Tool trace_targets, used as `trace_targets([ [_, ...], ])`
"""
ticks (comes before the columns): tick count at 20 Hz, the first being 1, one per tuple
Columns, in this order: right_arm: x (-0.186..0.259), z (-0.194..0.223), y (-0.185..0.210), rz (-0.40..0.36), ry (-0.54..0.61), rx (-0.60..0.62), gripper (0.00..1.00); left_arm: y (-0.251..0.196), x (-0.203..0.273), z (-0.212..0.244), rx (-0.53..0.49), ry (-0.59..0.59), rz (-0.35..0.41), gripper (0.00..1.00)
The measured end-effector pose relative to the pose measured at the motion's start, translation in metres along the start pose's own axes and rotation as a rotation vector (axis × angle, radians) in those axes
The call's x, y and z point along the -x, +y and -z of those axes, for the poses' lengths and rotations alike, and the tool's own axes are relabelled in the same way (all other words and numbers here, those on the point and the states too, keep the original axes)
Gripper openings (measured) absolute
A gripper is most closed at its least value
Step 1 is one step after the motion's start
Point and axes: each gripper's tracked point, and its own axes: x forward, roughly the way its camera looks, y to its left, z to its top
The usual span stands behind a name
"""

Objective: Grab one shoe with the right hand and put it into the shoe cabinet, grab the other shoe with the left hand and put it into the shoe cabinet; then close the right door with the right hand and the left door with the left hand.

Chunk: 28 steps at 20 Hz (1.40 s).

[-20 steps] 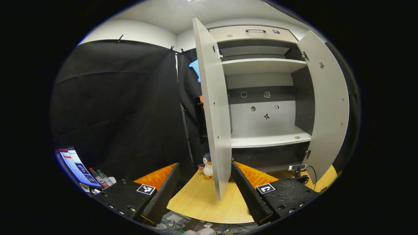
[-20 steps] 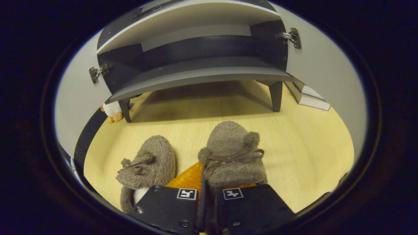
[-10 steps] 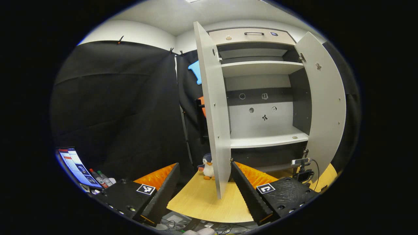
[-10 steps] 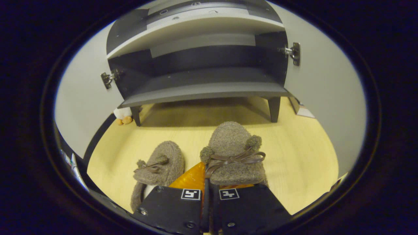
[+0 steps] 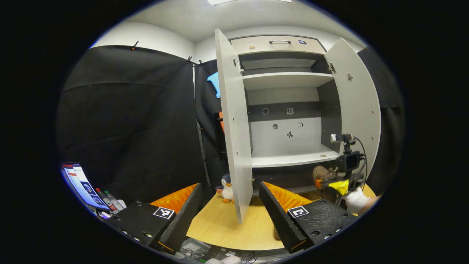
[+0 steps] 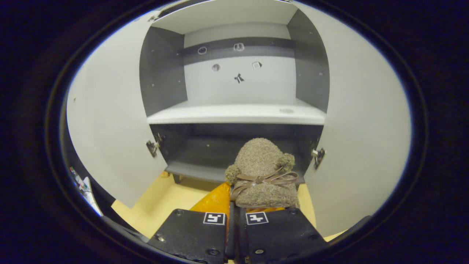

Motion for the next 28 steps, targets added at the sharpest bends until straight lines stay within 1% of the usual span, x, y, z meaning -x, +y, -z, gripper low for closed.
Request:
trace_targets([
  [2, -0.001, -0.043, 0.002, -0.003, -0.050, 0.015, 0.07, 0.003, 0.000, -0.004, 0.005, -0.015, -0.012, 0.96],
  [4, -0.012, -0.079, 0.003, 0.000, -0.091, 0.032, 0.07, 0.006, -0.001, -0.007, 0.020, -0.022, -0.025, 0.96],
  [8, -0.055, -0.143, 0.002, 0.018, -0.113, 0.033, 0.08, 0.008, 0.000, -0.009, 0.039, -0.020, -0.056, 0.96],
  [12, -0.110, -0.185, -0.013, 0.084, -0.113, 0.070, 0.08, 0.008, 0.000, -0.009, 0.038, -0.010, -0.085, 0.96],
  [14, -0.141, -0.191, -0.016, 0.090, -0.077, 0.040, 0.07, 0.008, 0.000, -0.009, 0.036, -0.005, -0.101, 0.96],
  [16, -0.162, -0.190, -0.025, 0.100, -0.024, 0.020, 0.07, 0.011, 0.002, -0.007, 0.033, 0.003, -0.117, 0.96],
  [18, -0.180, -0.185, -0.031, 0.120, 0.016, 0.030, 0.07, 0.011, 0.001, -0.007, 0.034, 0.007, -0.129, 0.96],
  [21, -0.193, -0.171, -0.037, 0.153, 0.109, 0.030, 0.07, 0.010, 0.000, -0.009, 0.033, 0.008, -0.139, 0.97],
  [23, -0.196, -0.164, -0.034, 0.141, 0.192, 0.024, 0.07, 0.010, 0.000, -0.008, 0.037, 0.009, -0.142, 0.96],
  [25, -0.195, -0.162, -0.035, 0.146, 0.245, -0.004, 0.09, 0.011, 0.001, -0.010, 0.044, 0.005, -0.143, 0.96],
  [26, -0.194, -0.163, -0.031, 0.127, 0.260, -0.021, 0.12, 0.011, 0.001, -0.010, 0.047, 0.003, -0.142, 0.97],
  [27, -0.192, -0.164, -0.031, 0.121, 0.259, -0.036, 0.21, 0.011, 0.001, -0.009, 0.052, 0.001, -0.141, 0.97],
  [28, -0.188, -0.167, -0.031, 0.116, 0.244, -0.046, 0.23, 0.010, 0.001, -0.011, 0.054, -0.007, -0.137, 0.97],
])
